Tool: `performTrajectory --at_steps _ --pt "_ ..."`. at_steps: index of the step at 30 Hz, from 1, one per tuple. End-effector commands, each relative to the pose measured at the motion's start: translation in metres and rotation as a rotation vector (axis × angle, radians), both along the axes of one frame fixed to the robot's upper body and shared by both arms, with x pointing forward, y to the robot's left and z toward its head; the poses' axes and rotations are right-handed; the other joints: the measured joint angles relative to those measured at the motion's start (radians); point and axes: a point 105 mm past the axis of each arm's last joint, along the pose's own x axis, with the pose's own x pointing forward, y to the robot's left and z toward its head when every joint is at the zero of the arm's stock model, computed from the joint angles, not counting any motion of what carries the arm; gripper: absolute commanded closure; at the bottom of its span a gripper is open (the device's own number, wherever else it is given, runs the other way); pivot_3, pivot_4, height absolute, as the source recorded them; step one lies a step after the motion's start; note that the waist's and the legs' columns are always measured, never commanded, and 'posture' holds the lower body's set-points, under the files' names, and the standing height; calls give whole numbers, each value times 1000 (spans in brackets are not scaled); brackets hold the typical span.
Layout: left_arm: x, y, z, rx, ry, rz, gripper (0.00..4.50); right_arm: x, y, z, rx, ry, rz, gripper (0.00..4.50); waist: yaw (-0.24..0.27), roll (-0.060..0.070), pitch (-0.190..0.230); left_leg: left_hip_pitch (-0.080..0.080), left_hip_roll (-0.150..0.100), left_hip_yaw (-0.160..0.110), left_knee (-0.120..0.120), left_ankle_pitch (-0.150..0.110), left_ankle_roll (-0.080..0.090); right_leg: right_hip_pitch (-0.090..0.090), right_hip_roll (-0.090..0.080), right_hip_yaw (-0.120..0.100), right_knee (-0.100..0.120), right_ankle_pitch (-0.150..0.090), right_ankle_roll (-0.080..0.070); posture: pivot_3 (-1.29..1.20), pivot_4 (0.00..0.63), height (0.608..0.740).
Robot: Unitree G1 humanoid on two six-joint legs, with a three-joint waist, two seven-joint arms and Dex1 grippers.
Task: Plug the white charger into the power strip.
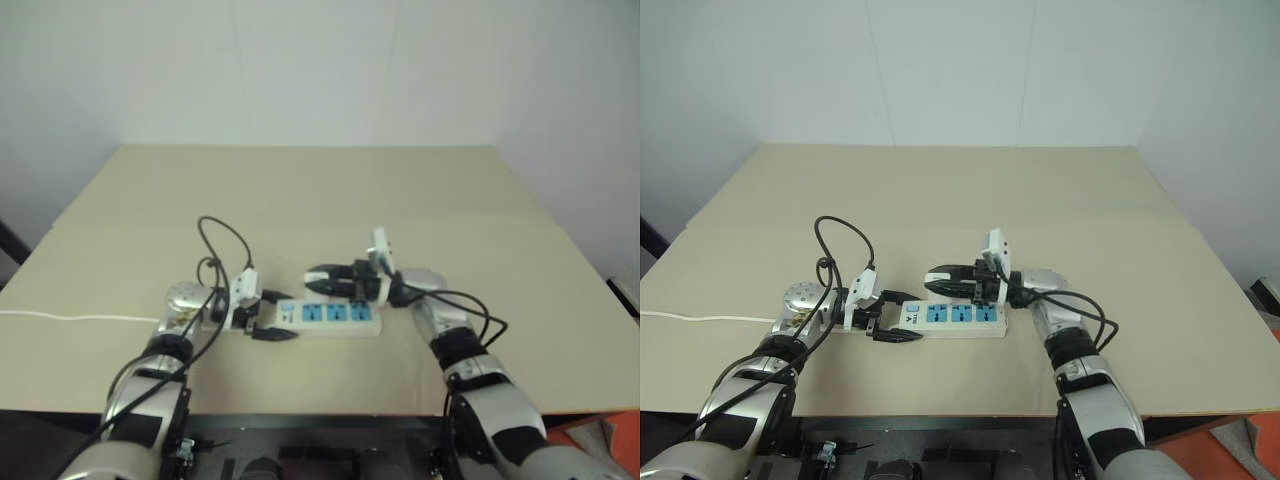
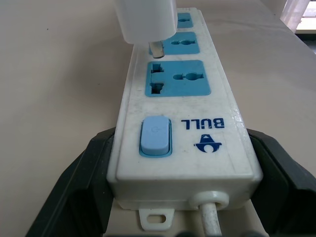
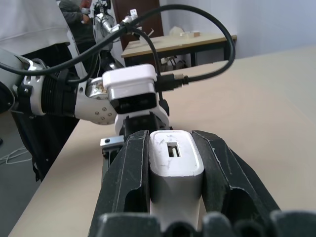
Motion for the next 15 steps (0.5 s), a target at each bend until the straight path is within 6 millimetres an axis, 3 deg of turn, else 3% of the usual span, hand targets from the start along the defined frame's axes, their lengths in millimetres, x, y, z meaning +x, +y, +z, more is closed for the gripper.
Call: performTrajectory --at_steps 1,15 --pt "-1 -6 2 21 -8 -41 1195 3 2 13 35 -52 -3 3378 0 0 0 0 0 0 0 0 0 0 0 0 0 0 0 0 150 740" --pt "-1 -6 3 20 -8 -42 1195 6 -2 0 8 -39 -26 3378 0 0 0 0 0 0 0 0 0 0 0 0 0 0 0 0 150 740"
